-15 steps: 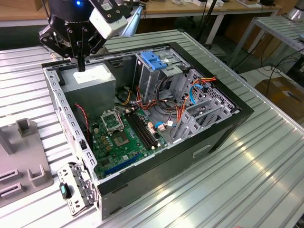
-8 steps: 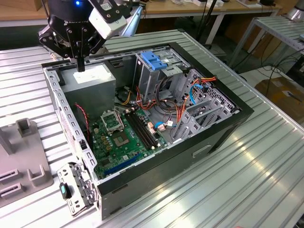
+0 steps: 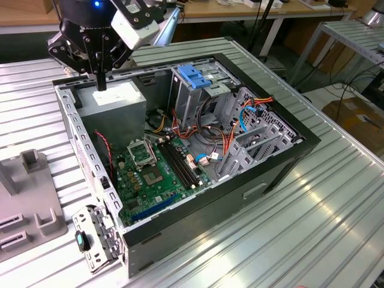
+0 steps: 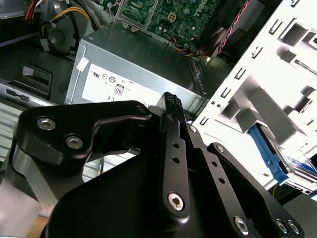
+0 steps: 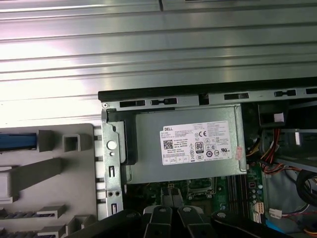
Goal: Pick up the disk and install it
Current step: 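Reach for the disk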
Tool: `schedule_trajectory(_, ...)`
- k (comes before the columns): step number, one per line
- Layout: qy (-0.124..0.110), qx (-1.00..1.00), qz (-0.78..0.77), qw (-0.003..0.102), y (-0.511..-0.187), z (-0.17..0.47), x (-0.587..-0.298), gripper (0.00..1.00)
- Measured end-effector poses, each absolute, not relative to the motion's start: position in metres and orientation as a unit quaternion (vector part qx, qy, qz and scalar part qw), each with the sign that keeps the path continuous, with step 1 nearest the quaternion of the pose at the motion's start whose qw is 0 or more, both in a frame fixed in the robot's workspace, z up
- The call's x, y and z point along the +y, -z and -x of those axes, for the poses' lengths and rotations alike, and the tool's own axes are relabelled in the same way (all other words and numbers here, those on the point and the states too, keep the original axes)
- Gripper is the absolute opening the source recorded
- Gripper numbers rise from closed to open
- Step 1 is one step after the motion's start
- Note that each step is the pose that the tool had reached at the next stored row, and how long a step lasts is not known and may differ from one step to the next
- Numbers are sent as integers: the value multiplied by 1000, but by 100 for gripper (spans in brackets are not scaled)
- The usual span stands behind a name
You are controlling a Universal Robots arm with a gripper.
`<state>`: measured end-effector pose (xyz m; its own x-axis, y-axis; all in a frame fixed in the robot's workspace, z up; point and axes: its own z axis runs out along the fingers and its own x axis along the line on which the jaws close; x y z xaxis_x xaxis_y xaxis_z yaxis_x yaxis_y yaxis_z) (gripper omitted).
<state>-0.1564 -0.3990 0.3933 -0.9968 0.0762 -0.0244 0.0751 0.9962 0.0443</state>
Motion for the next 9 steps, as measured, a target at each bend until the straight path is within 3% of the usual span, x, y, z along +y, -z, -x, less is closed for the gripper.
schedule_trajectory(9,-22,999,-38,13,-393,164,-399,11)
